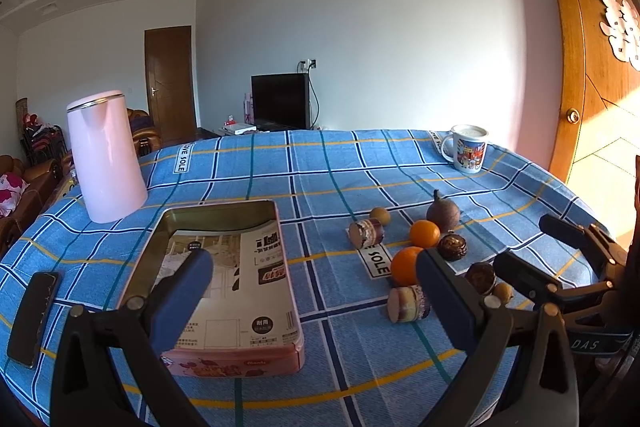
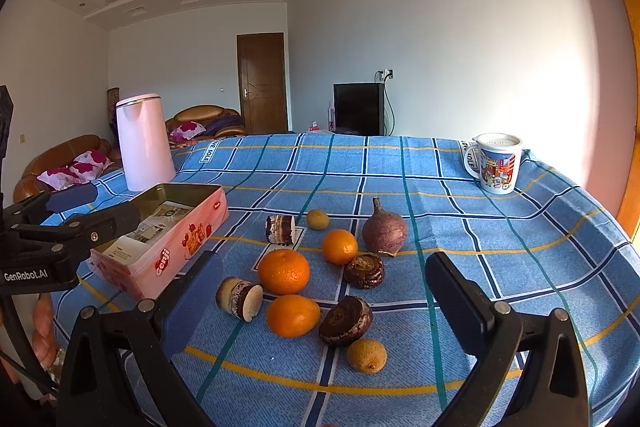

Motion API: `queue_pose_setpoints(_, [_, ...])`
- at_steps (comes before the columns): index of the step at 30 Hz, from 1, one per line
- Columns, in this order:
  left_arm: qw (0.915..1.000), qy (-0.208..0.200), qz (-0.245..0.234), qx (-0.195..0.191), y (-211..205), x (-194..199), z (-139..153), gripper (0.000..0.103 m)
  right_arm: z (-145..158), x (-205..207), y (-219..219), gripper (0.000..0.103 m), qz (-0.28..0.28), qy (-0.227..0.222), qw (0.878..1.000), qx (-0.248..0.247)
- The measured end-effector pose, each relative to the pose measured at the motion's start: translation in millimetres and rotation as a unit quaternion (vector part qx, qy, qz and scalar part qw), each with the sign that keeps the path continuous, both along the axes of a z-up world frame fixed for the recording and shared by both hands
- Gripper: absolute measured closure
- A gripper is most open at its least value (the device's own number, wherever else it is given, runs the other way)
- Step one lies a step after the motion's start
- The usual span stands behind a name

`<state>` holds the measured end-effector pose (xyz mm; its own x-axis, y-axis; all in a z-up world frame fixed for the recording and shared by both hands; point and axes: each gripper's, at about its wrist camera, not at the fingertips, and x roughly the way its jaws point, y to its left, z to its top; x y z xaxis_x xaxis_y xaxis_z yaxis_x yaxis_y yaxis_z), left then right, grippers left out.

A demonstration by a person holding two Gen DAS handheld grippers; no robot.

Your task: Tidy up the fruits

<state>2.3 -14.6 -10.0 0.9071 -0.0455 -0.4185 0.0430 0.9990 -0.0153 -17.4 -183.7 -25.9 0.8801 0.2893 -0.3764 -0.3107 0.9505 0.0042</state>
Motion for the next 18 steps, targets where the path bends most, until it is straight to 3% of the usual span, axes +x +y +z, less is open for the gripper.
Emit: queue_pose_setpoints(18, [1.0, 0.002, 0.0, -0.003, 1.9, 0.9, -2.2, 0.0, -2.7, 1.7, 3.8, 0.001, 0.005, 0.009, 1.0, -0.005])
